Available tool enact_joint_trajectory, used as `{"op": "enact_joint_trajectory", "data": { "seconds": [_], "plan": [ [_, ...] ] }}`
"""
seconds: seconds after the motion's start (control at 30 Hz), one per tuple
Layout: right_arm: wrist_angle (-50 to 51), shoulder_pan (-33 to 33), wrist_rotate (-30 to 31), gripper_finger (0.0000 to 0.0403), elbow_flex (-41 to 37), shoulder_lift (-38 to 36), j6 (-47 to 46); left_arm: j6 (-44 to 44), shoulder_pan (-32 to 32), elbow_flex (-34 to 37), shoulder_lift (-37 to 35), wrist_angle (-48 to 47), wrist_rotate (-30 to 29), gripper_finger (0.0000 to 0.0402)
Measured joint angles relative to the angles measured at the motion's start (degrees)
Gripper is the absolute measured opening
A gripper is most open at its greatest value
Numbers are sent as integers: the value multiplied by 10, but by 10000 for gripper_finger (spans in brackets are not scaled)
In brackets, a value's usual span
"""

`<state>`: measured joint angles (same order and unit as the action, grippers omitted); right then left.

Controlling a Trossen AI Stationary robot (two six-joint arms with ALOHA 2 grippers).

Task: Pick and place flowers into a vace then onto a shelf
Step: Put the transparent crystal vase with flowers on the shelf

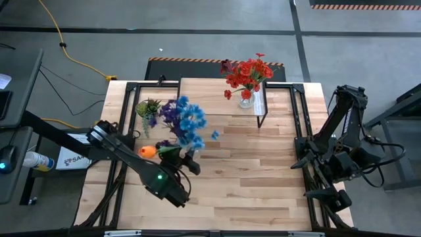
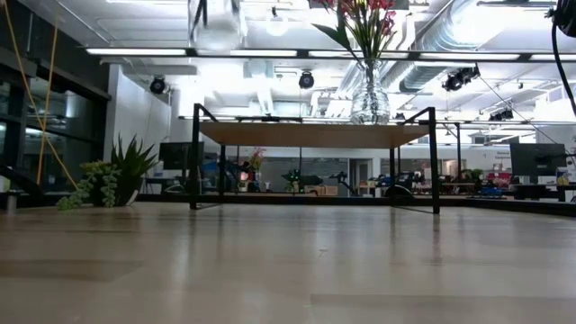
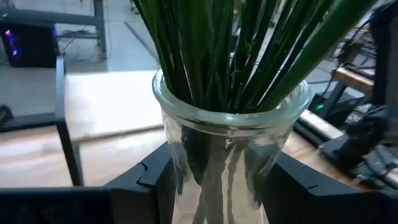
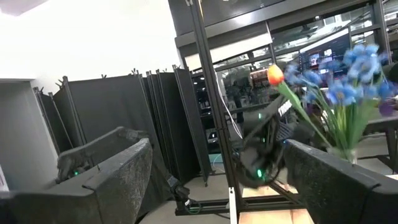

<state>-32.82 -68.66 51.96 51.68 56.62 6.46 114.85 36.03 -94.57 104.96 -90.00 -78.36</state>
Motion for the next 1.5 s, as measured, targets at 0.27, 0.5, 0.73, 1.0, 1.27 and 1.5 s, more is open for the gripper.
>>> {"op": "enact_joint_trajectory", "data": {
  "seconds": [0.27,0.5,0.73,1.0,1.27,1.5],
  "plan": [
    [0,-2,0,351,0,0,-1,-158,-8,-116,-10,-1,-29,209],
    [0,-32,0,351,0,0,-2,-264,-40,-209,-10,-1,-34,209],
    [0,-73,0,351,0,0,0,-324,-73,-256,-10,-1,-34,209],
    [0,-110,-1,351,0,0,0,-336,-110,-259,-10,0,-34,209],
    [0,-134,0,351,0,0,33,-337,-154,-259,-16,0,-31,209],
    [0,-148,3,351,0,-1,46,-363,-208,-259,-38,0,-32,209]
  ]
}}
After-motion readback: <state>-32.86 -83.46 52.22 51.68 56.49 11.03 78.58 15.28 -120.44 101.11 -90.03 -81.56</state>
